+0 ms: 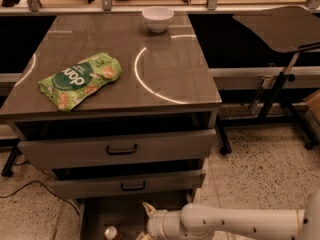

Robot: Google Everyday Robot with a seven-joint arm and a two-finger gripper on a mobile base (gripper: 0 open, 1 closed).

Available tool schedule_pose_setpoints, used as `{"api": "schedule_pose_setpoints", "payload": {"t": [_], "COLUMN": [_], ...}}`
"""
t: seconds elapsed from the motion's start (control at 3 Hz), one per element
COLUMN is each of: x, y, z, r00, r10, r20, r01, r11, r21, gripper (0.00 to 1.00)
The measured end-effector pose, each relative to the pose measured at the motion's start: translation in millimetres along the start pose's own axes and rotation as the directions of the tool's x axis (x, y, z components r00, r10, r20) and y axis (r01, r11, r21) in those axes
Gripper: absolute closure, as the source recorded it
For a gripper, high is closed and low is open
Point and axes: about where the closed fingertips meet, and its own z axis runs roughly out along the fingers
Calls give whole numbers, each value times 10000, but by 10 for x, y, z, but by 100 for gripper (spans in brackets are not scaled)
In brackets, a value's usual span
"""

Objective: Pick coke can from bottom drawer and place on counter

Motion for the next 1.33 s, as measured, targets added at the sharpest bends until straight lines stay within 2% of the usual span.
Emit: {"api": "schedule_pose_setpoints", "payload": {"t": [0.33, 0.67, 1.0, 1.33], "x": [115, 117, 385, 710], "y": [91, 58, 47, 53], "z": [139, 153, 470, 861], "r00": [9989, 9990, 9932, 9836], "r10": [436, 398, 672, 665], "r20": [150, 201, 951, 1677], "r01": [-433, -397, -709, -813], "r11": [9989, 9992, 9968, 9932], "r21": [-201, -69, 361, 829], "gripper": [0, 0, 0, 0]}}
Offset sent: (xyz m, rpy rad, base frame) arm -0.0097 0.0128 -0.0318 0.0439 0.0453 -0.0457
